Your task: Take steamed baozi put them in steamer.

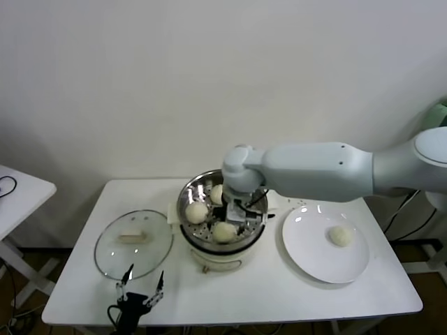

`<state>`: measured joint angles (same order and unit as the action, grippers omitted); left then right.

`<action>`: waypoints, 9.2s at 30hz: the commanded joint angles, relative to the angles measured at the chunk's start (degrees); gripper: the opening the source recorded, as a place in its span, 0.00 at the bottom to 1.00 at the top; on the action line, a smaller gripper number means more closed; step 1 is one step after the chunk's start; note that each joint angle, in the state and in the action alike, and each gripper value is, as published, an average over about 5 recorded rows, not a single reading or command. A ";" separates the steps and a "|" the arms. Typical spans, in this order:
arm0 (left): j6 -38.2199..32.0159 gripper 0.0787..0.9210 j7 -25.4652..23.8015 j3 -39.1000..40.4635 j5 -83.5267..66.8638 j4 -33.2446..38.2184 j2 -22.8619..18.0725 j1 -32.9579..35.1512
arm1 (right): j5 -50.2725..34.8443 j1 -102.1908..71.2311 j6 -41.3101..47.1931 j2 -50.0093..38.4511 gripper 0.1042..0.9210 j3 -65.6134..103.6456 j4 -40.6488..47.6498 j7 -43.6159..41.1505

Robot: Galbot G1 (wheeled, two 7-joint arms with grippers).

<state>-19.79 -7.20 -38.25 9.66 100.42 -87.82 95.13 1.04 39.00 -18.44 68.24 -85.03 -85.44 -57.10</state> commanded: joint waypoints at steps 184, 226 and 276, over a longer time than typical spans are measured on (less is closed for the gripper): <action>-0.94 0.88 0.87 0.10 -3.25 -1.60 2.42 -2.98 | -35.51 -128.36 10.76 -34.00 0.88 126.81 -12.79 48.45; 6.46 0.88 30.32 -7.59 77.79 -19.24 6.04 -19.46 | -36.80 -131.92 -0.87 -11.82 0.88 122.86 -6.52 50.60; 9.43 0.53 25.50 -3.13 80.54 -25.61 7.09 -28.02 | -37.43 -131.75 -2.61 -10.42 0.88 122.38 -5.78 50.23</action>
<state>-10.58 18.32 -41.45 89.61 75.67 -80.64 67.97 -36.32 -92.82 -21.02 57.77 37.42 -91.23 -7.00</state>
